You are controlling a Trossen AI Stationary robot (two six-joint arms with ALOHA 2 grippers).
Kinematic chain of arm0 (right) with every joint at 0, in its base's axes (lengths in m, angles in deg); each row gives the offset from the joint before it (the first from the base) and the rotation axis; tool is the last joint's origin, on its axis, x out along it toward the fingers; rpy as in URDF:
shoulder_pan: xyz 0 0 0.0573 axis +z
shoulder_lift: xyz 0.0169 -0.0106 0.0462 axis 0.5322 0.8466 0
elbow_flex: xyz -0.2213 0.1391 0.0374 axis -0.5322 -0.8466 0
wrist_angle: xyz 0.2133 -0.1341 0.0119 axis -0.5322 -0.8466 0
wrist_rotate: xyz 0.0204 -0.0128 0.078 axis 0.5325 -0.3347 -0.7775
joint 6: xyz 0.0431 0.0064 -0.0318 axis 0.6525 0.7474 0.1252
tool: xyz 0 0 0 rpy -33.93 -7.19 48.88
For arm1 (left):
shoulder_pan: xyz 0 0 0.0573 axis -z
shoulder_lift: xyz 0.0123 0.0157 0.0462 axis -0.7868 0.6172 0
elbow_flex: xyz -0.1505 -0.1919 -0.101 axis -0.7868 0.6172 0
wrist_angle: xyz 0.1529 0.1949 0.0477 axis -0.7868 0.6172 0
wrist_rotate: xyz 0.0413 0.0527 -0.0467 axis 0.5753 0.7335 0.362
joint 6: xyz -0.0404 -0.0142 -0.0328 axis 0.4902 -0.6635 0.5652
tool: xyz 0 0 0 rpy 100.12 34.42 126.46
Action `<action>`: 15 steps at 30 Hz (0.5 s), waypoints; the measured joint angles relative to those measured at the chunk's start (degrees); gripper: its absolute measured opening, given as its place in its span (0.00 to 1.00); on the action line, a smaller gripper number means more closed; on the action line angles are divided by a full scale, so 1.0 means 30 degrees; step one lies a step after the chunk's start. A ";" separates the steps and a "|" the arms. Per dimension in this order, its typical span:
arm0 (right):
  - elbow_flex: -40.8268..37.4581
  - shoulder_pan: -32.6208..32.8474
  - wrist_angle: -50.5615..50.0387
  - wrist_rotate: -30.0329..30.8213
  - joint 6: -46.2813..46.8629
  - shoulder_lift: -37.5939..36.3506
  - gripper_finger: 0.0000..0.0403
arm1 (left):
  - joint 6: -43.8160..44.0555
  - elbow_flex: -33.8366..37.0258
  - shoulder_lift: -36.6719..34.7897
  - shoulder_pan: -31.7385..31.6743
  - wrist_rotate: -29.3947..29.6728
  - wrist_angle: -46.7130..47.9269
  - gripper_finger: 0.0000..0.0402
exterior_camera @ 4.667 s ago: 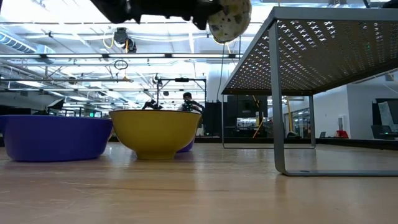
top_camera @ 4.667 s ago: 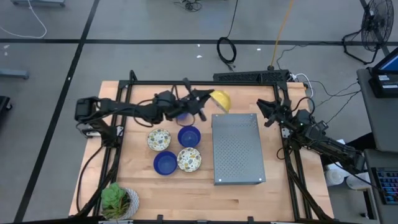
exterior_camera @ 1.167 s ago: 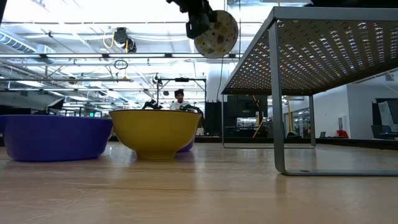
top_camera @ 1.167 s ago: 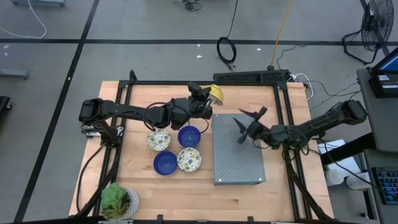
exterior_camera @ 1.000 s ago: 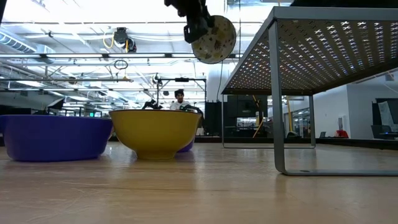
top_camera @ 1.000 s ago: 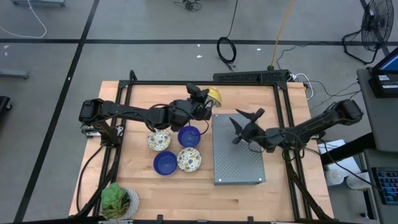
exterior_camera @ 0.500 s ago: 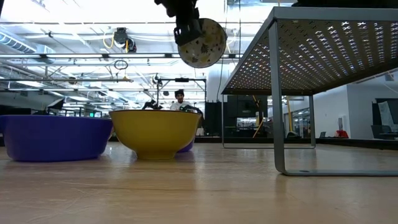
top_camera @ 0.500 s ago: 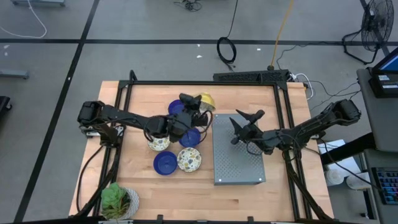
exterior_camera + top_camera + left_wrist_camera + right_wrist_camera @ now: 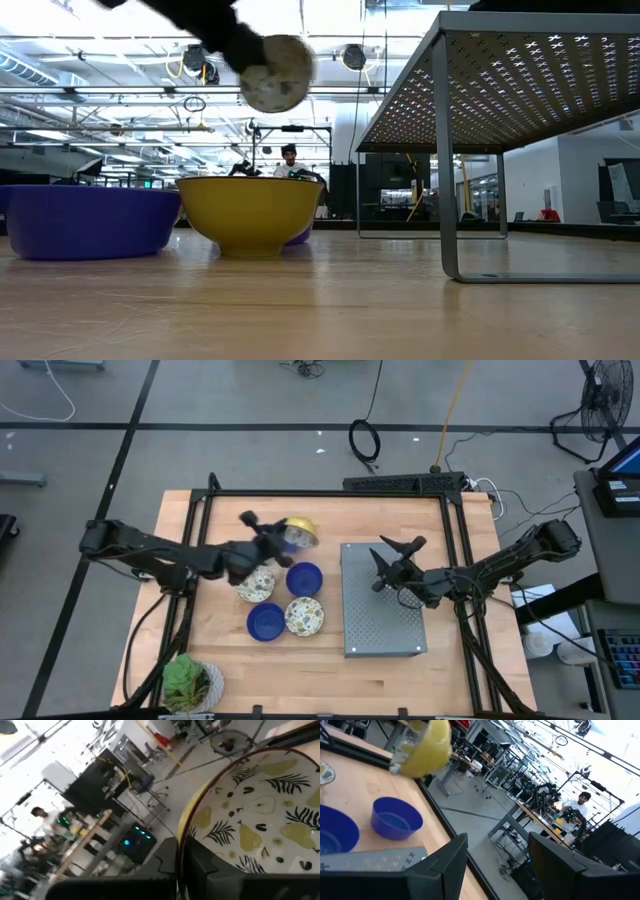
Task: Pick & Place Mini bowls
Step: Put the top left yellow bowl on the shelf
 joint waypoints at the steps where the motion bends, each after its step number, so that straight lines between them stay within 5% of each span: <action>1: 0.0000 0.0000 0.0031 -0.0022 0.0106 -0.0010 0.48 | -0.0221 0.0884 -0.0580 -0.0009 0.0198 -0.1062 0.02; 12: -0.0007 -0.0010 -0.0041 -0.0892 0.1459 -0.0002 0.48 | -0.0670 0.5712 -0.3001 -0.0357 -0.2709 -0.6962 0.02; 15: -0.0007 -0.0102 0.0022 -0.3390 0.2839 -0.0002 0.48 | -0.0368 0.5580 -0.2605 -0.1137 -0.6200 -0.8109 0.02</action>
